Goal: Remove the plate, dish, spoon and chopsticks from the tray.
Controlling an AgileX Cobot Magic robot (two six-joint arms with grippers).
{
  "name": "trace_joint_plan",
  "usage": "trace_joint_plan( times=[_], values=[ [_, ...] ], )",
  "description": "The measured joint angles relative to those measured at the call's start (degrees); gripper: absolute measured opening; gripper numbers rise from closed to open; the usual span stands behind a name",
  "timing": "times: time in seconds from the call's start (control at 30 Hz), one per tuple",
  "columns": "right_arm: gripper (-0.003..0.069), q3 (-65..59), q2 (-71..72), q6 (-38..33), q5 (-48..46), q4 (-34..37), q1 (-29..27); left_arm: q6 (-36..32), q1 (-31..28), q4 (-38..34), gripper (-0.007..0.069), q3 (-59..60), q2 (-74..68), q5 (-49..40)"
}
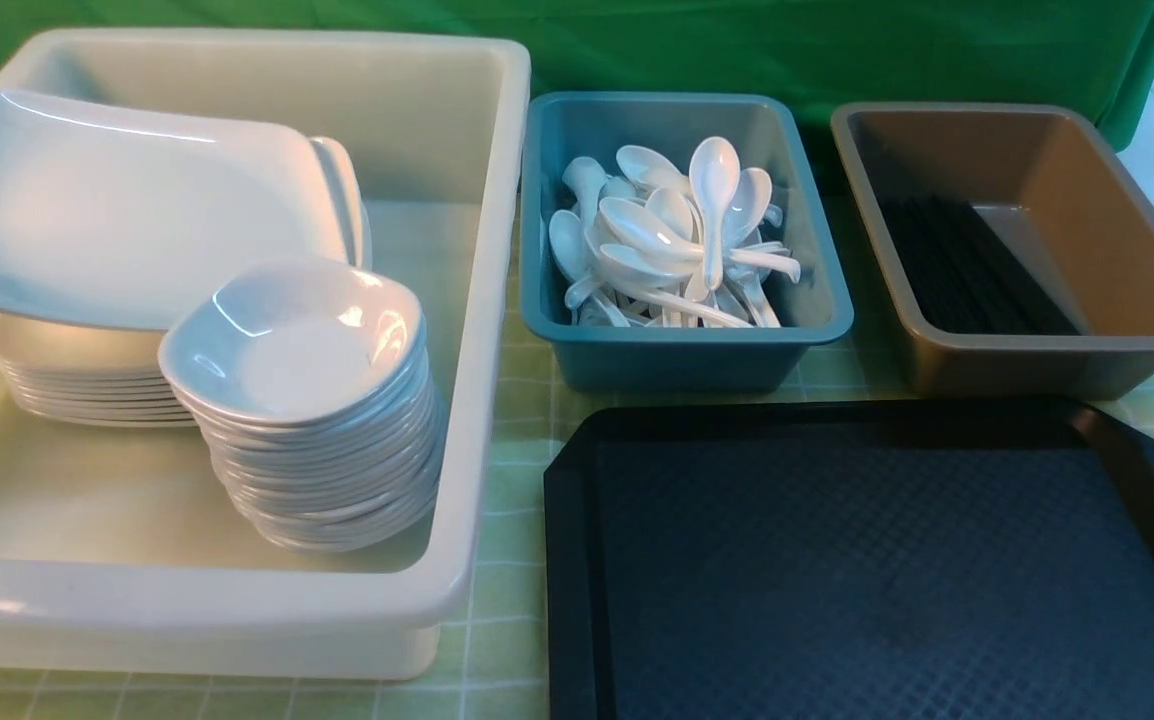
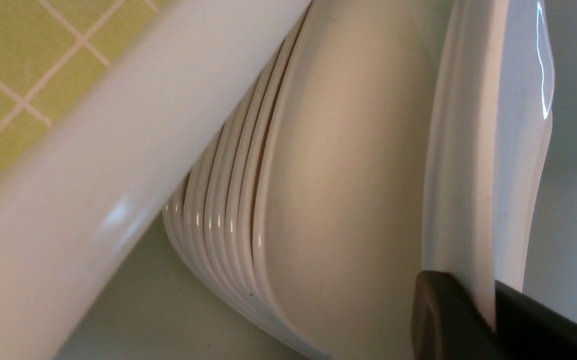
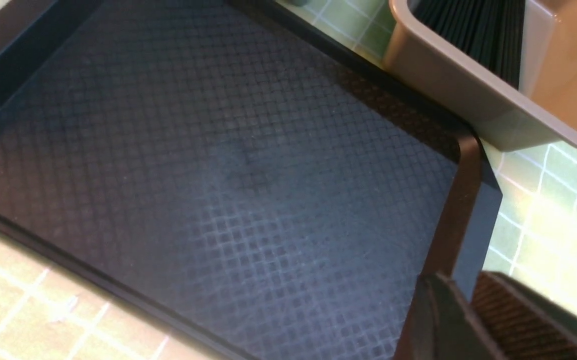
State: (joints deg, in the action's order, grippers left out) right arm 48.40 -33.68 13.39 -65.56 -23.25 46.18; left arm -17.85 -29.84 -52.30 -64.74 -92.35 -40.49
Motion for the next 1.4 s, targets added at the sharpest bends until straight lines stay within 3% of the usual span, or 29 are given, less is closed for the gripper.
trace_joint_plan(
  times=[0.37, 0.47, 0.6, 0.77, 0.87, 0.93, 1.07, 1.23, 1.33, 1.4],
  values=[
    [0.0103, 0.0, 0.0, 0.5, 2.0, 0.0, 0.0, -3.4, 0.0, -0.2, 0.0033, 0.0, -0.1, -0.4],
    [0.0104, 0.0, 0.0, 0.5, 2.0, 0.0, 0.0, -4.5, 0.0, 0.7, 0.0083, 0.0, -0.1, -0.6],
    [0.0108, 0.0, 0.0, 0.5, 2.1, 0.0, 0.0, -7.7, 0.0, 2.5, 0.0257, -0.1, -0.1, -1.8],
    [0.0112, 0.0, 0.0, 0.5, 1.9, 0.0, 0.0, -8.3, 0.0, 6.5, 0.0384, -3.3, 0.0, -2.7],
    [0.0115, 0.0, 0.0, 0.4, 0.7, -0.1, 0.0, -4.8, 0.0, 15.8, 0.0459, -10.3, 0.1, -7.9],
    [0.0115, 0.1, 0.0, -0.6, -0.1, -0.4, 0.0, -1.3, 0.0, 20.2, 0.0463, -13.3, 0.1, -10.8],
    [0.0115, 2.3, 0.0, -4.4, -2.6, -0.7, 0.0, 3.1, 0.0, 24.5, 0.038, -19.4, 0.1, -18.0],
    [0.0115, 7.7, 0.1, -8.7, -4.0, -1.0, 0.0, 2.5, 0.0, 24.2, 0.005, -23.3, 0.8, -25.8],
    [0.0115, 10.3, 0.4, -9.7, -4.0, -1.1, 0.0, 1.7, 0.1, 23.4, -0.0002, -23.4, 1.9, -28.3],
    [0.0073, 11.4, 1.8, -9.9, -3.9, -1.1, 0.0, 1.5, 1.0, 23.3, -0.0014, -22.9, 3.3, -28.6]
  ],
)
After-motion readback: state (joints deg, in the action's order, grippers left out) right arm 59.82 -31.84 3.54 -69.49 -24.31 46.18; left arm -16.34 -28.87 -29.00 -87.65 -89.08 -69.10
